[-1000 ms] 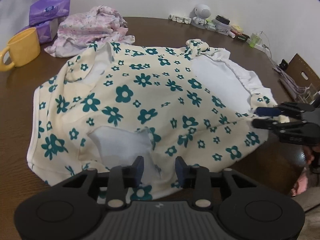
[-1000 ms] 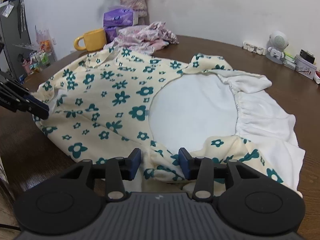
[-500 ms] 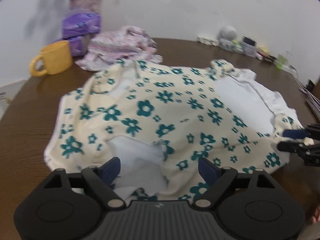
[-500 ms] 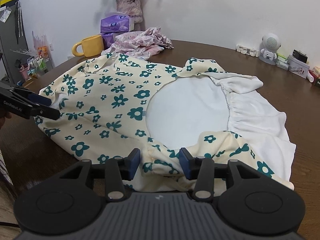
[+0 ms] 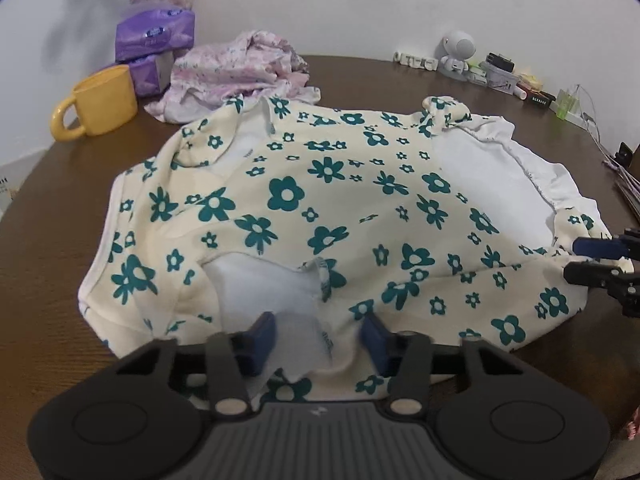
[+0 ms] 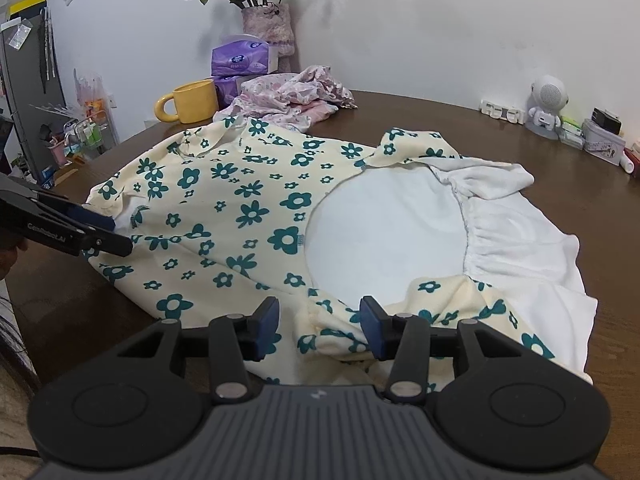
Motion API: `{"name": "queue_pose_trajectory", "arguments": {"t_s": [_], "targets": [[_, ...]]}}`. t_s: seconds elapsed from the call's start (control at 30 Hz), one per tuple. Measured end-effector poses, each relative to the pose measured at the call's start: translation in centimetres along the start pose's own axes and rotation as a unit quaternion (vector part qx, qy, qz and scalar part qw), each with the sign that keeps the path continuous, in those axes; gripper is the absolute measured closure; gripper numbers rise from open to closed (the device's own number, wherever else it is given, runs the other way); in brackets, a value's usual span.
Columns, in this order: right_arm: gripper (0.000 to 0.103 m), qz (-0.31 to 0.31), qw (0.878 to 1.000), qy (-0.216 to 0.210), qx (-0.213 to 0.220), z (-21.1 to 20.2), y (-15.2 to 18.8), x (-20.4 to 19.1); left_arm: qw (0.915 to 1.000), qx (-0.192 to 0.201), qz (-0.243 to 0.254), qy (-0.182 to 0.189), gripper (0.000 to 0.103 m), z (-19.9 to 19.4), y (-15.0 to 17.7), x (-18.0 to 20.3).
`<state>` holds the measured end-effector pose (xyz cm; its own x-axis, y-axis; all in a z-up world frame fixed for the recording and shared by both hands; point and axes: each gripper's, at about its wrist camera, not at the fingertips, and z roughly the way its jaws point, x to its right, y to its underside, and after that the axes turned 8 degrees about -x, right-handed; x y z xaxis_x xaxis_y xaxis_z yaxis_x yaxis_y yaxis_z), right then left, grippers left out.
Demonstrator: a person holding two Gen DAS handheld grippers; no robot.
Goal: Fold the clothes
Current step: 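Release the hem and smooth the shirt with both grippers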
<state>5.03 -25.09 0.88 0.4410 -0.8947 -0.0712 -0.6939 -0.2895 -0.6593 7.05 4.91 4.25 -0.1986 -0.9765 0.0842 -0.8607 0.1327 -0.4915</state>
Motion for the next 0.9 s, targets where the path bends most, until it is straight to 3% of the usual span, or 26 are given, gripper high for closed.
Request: {"name": "queue_pose_trajectory", "arguments": {"t_s": [0.07, 0.13, 0.43, 0.5, 0.57, 0.9], "targets": [[0.058, 0.002, 1.0, 0.0, -0.001, 0.1, 0.1, 0.1, 0.9999, -0.004, -0.006, 0.011, 0.081, 0.1, -0.4, -0.3], [0.058, 0.002, 1.0, -0.001, 0.0, 0.1, 0.2, 0.1, 0.9996, -0.009, -0.013, 0.023, 0.086, 0.3, -0.8, -0.5], [0.058, 0.006, 1.0, -0.011, 0.002, 0.3, 0.5, 0.4, 0.9981, -0.011, -0.049, 0.036, 0.086, 0.7, -1.6, -1.5], [0.057, 0.005, 1.0, -0.011, 0.0, 0.4, 0.4, 0.4, 0.9993, -0.014, -0.027, 0.023, 0.087, 0.8, -1.8, -0.8], [0.057, 0.003, 1.0, -0.011, -0.001, 0.5, 0.4, 0.4, 0.9997, -0.02, -0.007, 0.012, 0.099, 0.8, -1.8, -0.2], [0.06, -0.025, 0.999, 0.007, -0.021, 0.9, 0.6, -0.2, 0.9986, -0.047, 0.005, 0.023, 0.102, -0.1, -0.7, -0.2]]}}
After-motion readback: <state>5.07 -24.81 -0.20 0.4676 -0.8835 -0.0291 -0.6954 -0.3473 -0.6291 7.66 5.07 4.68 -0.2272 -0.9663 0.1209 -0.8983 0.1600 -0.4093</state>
